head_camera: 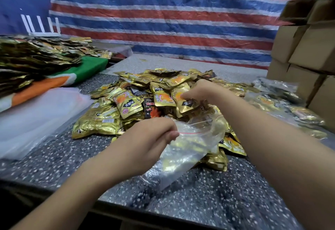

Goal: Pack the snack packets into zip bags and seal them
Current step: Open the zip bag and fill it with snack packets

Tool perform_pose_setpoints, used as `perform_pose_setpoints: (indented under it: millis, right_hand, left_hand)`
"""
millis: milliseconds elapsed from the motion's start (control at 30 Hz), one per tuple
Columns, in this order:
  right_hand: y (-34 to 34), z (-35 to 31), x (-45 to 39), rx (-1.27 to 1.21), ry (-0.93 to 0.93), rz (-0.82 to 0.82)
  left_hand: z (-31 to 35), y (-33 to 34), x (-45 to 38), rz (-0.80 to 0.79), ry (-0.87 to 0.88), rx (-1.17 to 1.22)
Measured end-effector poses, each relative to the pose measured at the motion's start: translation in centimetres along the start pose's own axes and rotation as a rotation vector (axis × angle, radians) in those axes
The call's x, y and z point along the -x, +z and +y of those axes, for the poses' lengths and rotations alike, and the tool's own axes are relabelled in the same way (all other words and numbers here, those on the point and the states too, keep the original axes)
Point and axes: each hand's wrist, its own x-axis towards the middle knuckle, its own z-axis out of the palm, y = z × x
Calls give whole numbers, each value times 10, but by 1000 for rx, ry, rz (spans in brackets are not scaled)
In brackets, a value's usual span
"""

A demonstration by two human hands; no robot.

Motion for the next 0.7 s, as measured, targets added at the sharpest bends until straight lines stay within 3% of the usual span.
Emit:
perform_pose_setpoints:
  millis: [167, 233, 333, 400, 567, 700]
  right_hand:
    - [-6, 12, 10, -149, -34, 96]
    - [-19, 22, 17, -426, -50, 107]
    - [-48, 32, 46, -1033, -134, -32]
    - [-61, 40, 71, -1209, -257, -89]
    - [-57, 57, 123, -1125, -562, -85]
    - [-43, 62, 134, -899, -623, 18]
  left_hand:
    - [-7, 6, -10, 26, 17, 53]
    - [-8, 9, -17, 62, 34, 71]
    - [-11, 15, -27, 106, 54, 86]
    - [-12, 17, -31, 124, 68, 104]
    - [-10, 20, -36, 172, 82, 160]
    - [-9, 20, -38, 214, 82, 193]
